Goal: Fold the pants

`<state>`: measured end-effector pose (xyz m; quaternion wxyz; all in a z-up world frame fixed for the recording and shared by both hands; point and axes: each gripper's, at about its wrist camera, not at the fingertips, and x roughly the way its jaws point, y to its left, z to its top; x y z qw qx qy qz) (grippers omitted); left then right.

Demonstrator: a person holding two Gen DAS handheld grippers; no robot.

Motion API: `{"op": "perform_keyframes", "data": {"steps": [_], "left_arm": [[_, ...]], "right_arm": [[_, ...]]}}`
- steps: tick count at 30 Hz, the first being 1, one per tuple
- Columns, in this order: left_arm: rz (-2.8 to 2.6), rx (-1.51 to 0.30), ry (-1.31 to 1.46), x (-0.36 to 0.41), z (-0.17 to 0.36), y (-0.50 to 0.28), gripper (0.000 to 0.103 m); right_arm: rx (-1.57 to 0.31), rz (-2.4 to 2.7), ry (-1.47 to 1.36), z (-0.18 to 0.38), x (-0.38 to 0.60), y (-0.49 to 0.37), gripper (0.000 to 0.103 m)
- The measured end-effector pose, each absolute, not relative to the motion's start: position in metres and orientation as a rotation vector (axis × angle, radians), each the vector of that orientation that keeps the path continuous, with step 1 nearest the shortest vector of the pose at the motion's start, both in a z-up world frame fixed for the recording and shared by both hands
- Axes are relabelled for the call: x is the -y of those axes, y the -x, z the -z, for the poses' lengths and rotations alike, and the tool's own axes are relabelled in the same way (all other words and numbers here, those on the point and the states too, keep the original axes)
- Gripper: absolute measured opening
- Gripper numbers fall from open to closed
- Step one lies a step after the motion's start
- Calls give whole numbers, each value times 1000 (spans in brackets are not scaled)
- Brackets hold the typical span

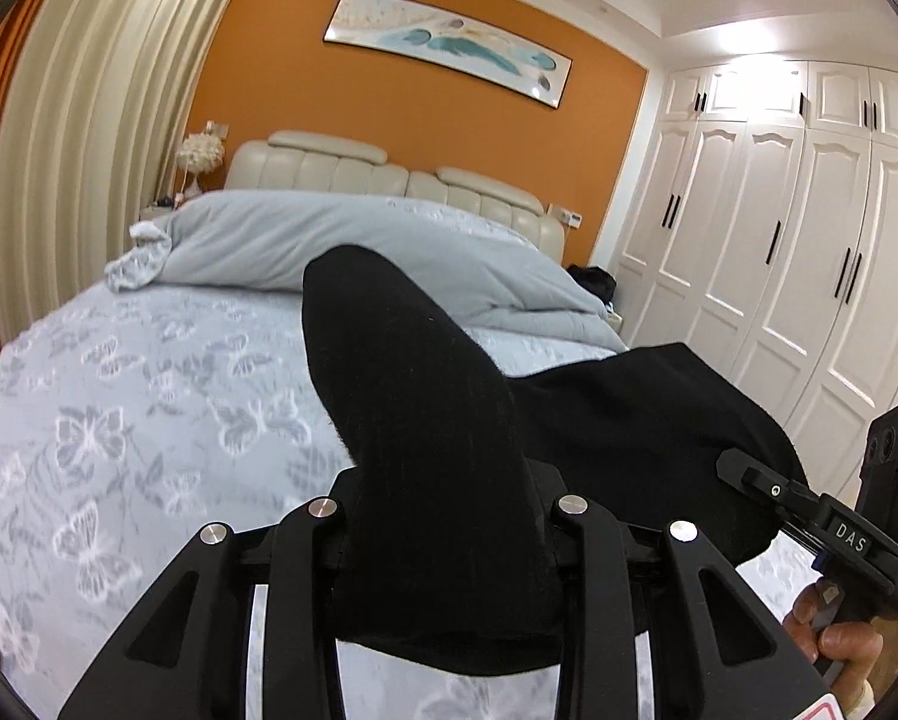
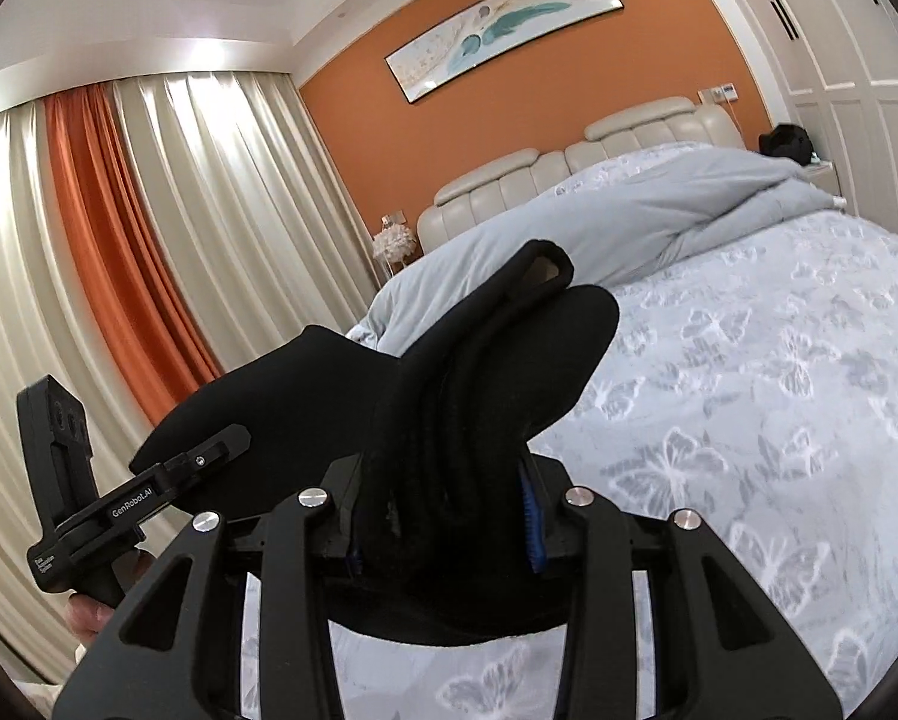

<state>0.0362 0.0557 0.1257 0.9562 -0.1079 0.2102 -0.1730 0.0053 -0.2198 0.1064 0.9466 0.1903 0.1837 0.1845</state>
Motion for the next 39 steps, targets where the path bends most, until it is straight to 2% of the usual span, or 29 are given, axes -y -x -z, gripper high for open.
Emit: {"op": "perform_keyframes", "data": {"steps": [10, 22, 29, 36, 38, 39], "left_arm": [[323, -328, 180, -47, -162, -81, 30], [304, -322, 130, -27, -165, -165, 30], [287, -375, 183, -27, -124, -228, 31], [285, -456, 182, -22, -40, -281, 32], [276, -499, 171, -23, -10, -294, 34], [266, -537, 170, -24, 7, -301, 38]], "right_arm": [[-303, -373, -396, -145, 218, -59, 36], [-311, -352, -393, -141, 232, -141, 36], [-378, -364, -428, -95, 251, -207, 36], [-482, -366, -477, -13, 267, -261, 38], [-562, -341, -490, 25, 273, -278, 44], [-609, -318, -486, 42, 275, -283, 47]]}}
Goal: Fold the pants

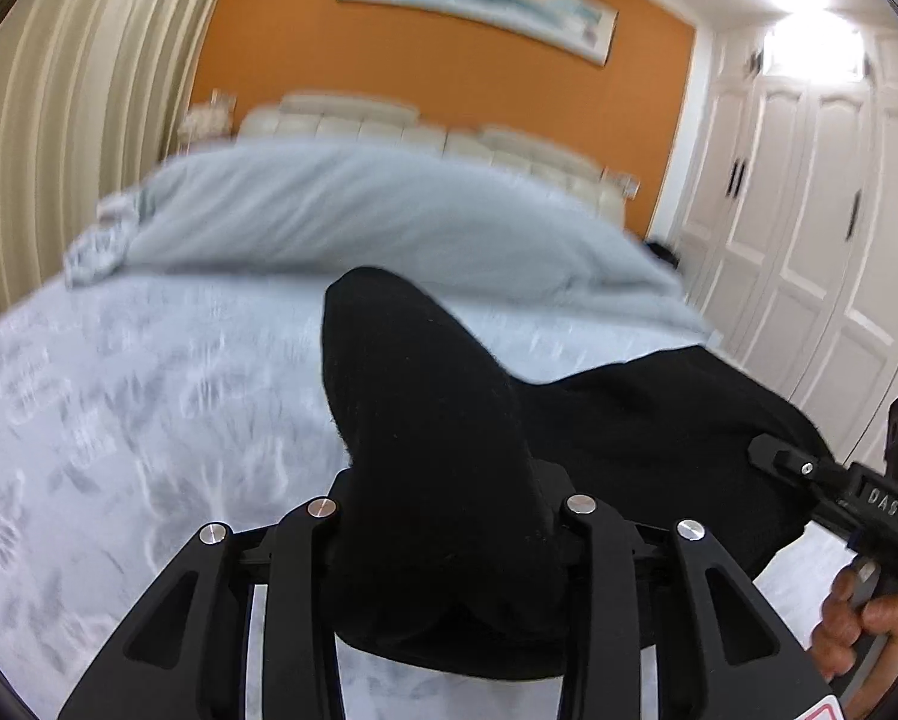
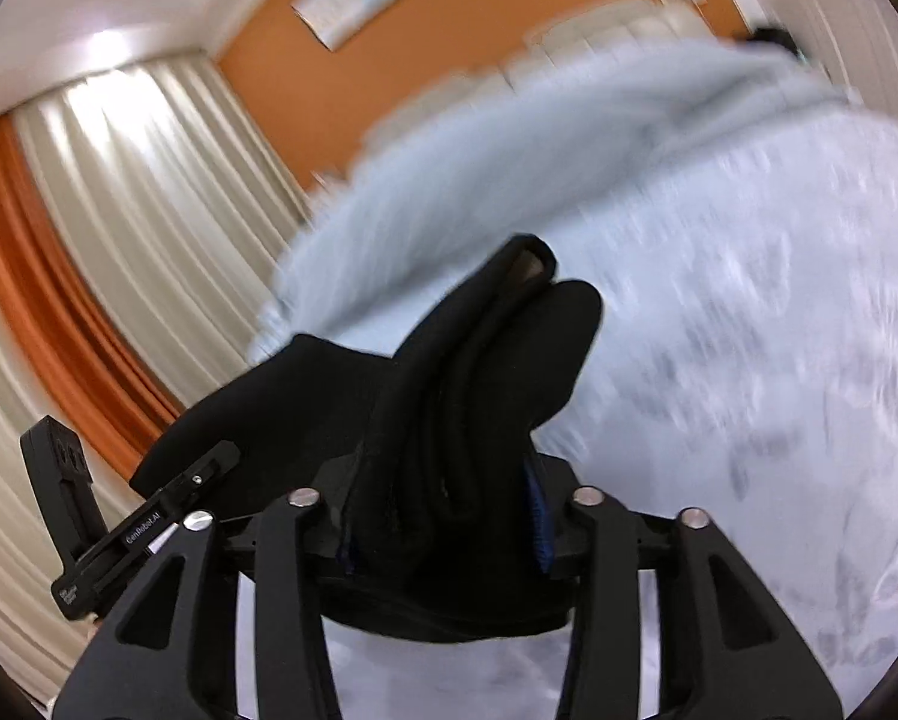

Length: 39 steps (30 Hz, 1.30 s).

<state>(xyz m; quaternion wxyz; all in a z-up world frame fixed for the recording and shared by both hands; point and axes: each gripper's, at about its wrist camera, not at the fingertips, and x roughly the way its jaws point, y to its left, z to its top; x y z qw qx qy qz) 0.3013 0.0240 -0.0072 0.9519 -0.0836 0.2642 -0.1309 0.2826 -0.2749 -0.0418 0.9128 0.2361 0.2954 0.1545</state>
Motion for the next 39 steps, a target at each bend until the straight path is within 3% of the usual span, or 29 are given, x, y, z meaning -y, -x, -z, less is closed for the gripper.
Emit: {"op": "perform_keyframes", "data": {"steps": [4, 6, 9, 12, 14, 18, 20, 22, 25, 26, 27, 28, 30, 31, 32, 35, 39], "left_arm": [[235, -862, 255, -47, 98, -328, 44], [268, -828, 377, -74, 101, -313, 44], [159, -653, 284, -82, 50, -289, 41], [151, -559, 205, -58, 3, -296, 65], [139, -550, 173, -33, -5, -313, 66], [92, -776, 125, -3, 55, -367, 66], [80, -860, 126, -4, 95, -376, 66], [64, -762, 52, -1, 98, -359, 68], [92, -753, -3, 6, 75, -335, 67], [111, -735, 20, 3, 63, -323, 67], [118, -724, 37, -1, 53, -312, 69], [113, -726, 48, -5, 41, -299, 74], [105, -743, 89, -15, 25, -273, 76], [107, -749, 108, -18, 21, -266, 76], [104, -758, 140, -26, 17, -254, 76], [112, -782, 201, -38, 15, -228, 76], [82, -840, 166, -40, 25, -209, 76]], "right_arm": [[-751, -60, -373, 90, 304, -275, 48], [-671, -52, -377, 73, 317, -259, 34], [-603, -138, -328, 27, 299, -259, 26], [-612, -267, -285, 0, 246, -287, 26], [-667, -274, -240, 9, 217, -313, 26], [-847, -87, -130, 88, 212, -357, 22], [-747, -161, -210, 102, 233, -345, 17], [-771, -108, -223, 91, 239, -336, 15], [-778, -36, -191, 61, 241, -315, 23], [-776, -51, -229, 53, 248, -307, 31], [-779, -72, -266, 50, 254, -303, 50], [-798, -102, -319, 51, 260, -299, 56], [-854, -118, -341, 61, 262, -296, 59], [-880, -114, -333, 68, 258, -297, 58], [-920, -114, -323, 79, 253, -297, 45], [-909, -85, -251, 86, 235, -297, 27], [-883, -70, -230, 97, 242, -294, 26]]}}
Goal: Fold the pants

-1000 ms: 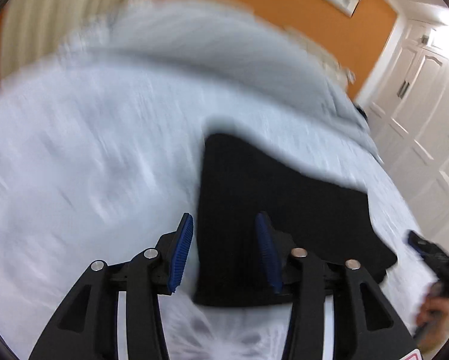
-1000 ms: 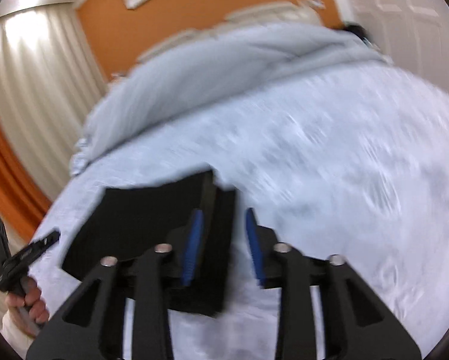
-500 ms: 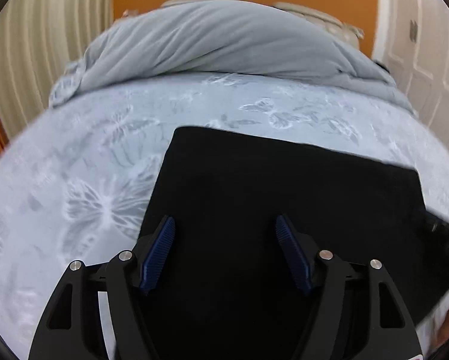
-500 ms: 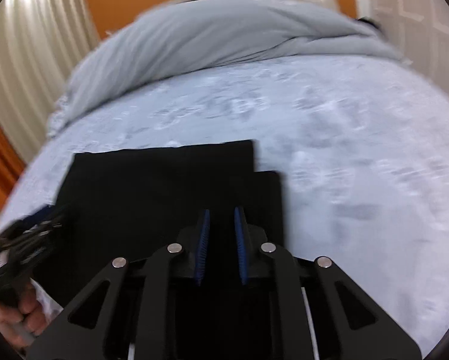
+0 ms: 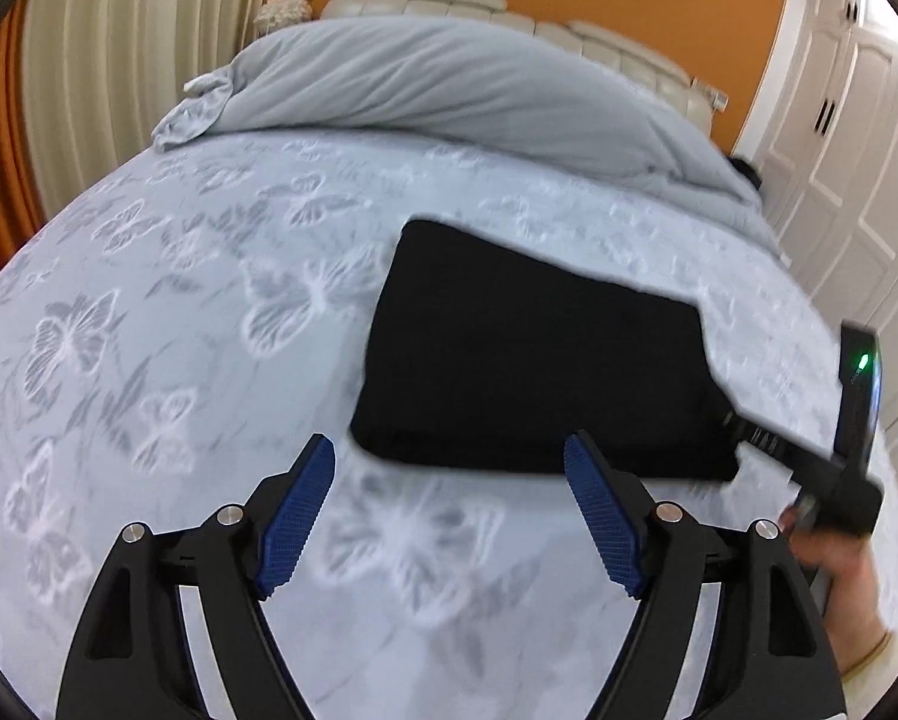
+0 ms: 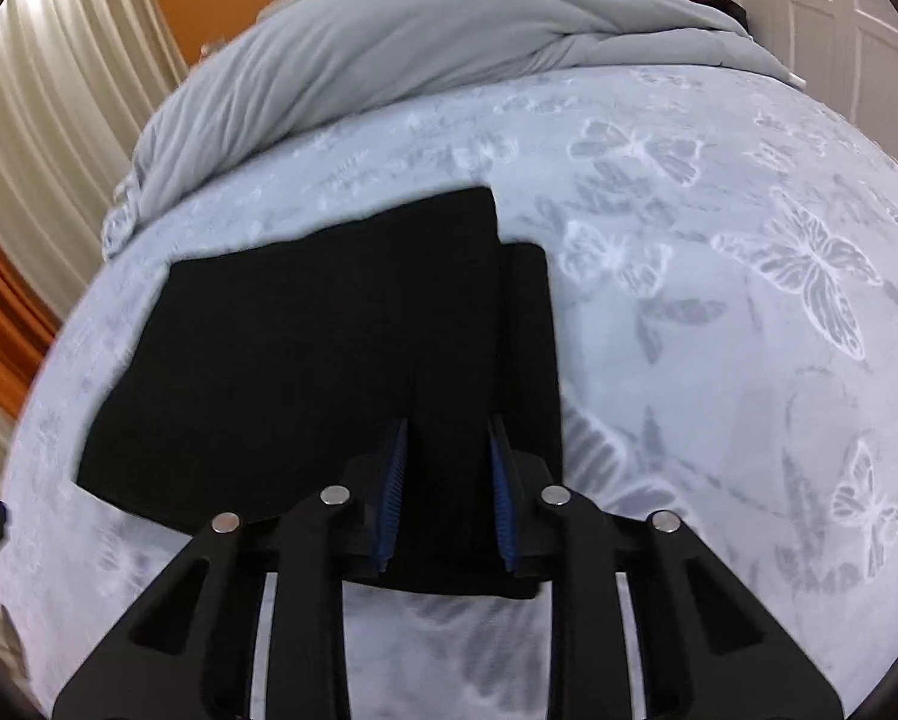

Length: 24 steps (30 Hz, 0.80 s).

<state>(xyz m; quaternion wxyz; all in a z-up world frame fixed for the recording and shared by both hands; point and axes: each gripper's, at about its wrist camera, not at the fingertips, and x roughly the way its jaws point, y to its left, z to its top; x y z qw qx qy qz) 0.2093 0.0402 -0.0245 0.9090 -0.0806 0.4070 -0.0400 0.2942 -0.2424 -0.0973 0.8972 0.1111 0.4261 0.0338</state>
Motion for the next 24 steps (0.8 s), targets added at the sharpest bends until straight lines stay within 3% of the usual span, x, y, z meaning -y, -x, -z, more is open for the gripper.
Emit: {"op": "perform_keyframes", "data": {"steps": [5, 7, 8, 9, 12, 15, 19, 24], "left_arm": [[71, -859, 143, -36, 33, -197, 76], [69, -857, 119, -35, 32, -187, 76], [68, -851, 111, -34, 31, -181, 76], [67, -846, 106, -35, 30, -174, 76], [53, -826, 82, -37, 29, -145, 76], [32, -810, 42, -37, 29, -120, 76], [11, -765, -41, -36, 28, -75, 76], [4, -702, -148, -37, 26, -32, 85]], "right_arm": [[-793, -17, -224, 44, 236, -246, 32], [-736, -37, -230, 20, 234, -211, 54], [-717, -25, -235, 9, 235, -189, 71], [-709, -13, -237, 3, 235, -176, 74], [-661, 23, -200, -10, 235, -119, 75], [-619, 98, -113, -8, 232, -77, 85], [-636, 91, -94, 3, 227, -36, 86], [-615, 82, -63, 13, 219, -6, 88]]}}
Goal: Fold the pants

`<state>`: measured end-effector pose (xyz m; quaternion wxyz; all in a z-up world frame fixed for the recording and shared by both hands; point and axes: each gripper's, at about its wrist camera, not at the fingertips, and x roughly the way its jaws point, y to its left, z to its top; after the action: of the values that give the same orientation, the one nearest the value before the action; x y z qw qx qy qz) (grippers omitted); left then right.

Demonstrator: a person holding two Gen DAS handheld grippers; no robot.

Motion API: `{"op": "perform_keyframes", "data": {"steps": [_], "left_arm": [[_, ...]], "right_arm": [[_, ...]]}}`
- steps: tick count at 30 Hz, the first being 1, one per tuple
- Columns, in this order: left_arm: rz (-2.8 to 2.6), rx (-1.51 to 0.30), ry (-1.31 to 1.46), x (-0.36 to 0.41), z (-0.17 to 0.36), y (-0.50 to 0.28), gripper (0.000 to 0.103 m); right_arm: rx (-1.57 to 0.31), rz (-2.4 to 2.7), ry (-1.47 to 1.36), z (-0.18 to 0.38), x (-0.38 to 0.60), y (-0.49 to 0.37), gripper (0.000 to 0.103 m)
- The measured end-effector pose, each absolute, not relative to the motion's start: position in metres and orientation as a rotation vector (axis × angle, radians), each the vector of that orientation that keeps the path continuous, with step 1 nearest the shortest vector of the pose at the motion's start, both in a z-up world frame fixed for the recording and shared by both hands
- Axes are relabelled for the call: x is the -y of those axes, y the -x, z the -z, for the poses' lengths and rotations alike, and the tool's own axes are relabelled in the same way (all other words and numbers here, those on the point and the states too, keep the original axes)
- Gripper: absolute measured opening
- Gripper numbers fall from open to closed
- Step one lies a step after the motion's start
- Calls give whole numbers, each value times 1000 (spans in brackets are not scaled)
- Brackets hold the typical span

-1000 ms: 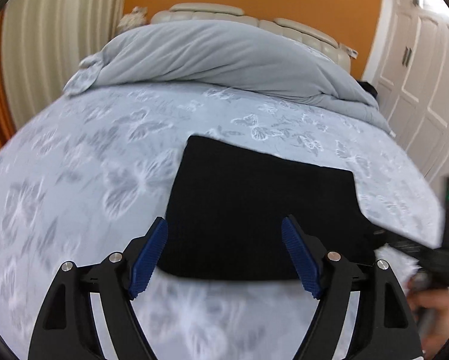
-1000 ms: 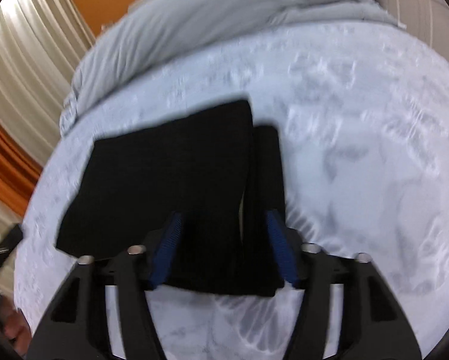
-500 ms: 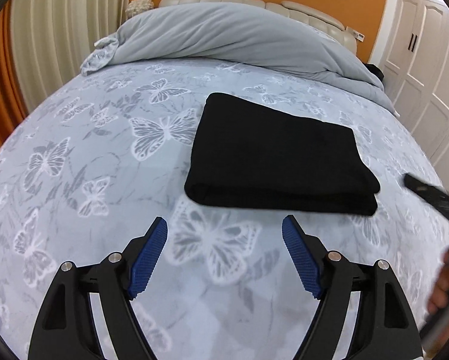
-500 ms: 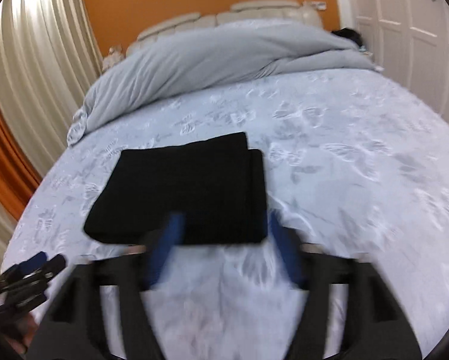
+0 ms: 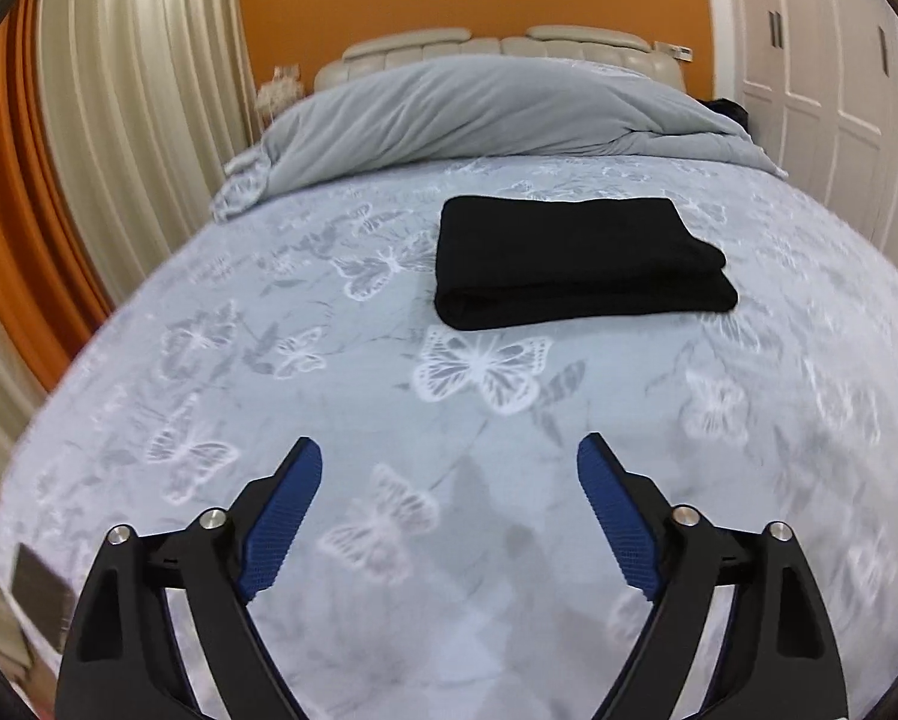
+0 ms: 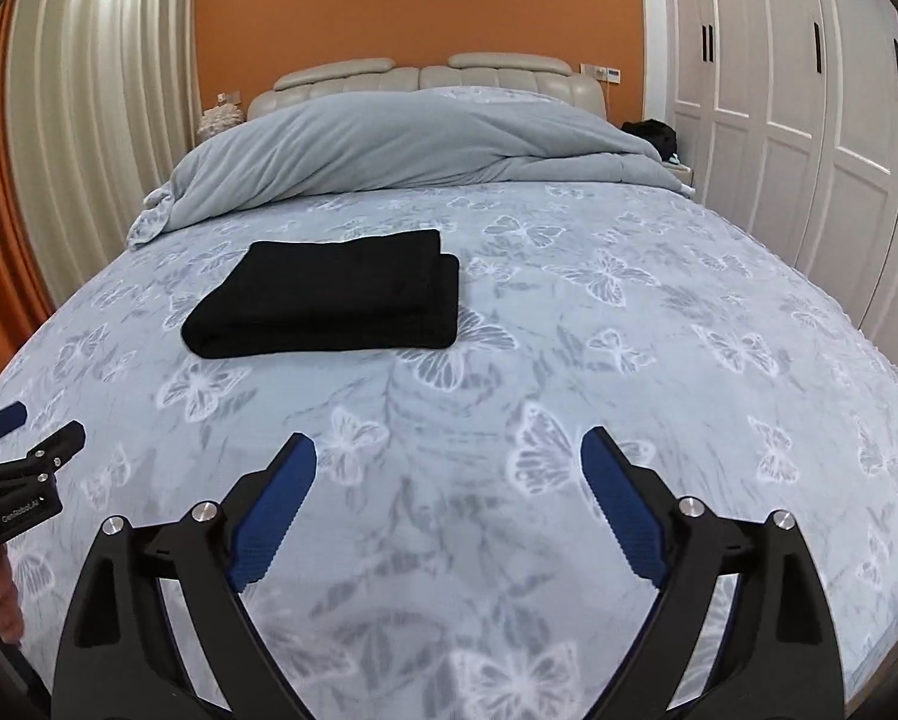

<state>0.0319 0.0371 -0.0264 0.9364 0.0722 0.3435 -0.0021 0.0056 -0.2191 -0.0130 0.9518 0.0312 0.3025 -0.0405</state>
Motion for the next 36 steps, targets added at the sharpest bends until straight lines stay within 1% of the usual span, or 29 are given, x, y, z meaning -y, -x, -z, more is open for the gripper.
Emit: {"op": "perform_keyframes", "data": {"steps": [7, 12, 22, 36], "left_arm": [[-24, -675, -119, -48, 28, -22, 85], [-16, -710, -41, -57, 30, -28, 85], [-24, -701, -87, -44, 34, -29, 85], [-10, -710, -65, -35, 36, -28, 85]], "right_arm": [[-628, 90, -27, 28, 208, -6, 88], [-641, 82, -40, 32, 205, -6, 88], [-671, 74, -85, 39, 204, -8, 88], [-669, 69, -71, 39, 192, -2, 88]]}}
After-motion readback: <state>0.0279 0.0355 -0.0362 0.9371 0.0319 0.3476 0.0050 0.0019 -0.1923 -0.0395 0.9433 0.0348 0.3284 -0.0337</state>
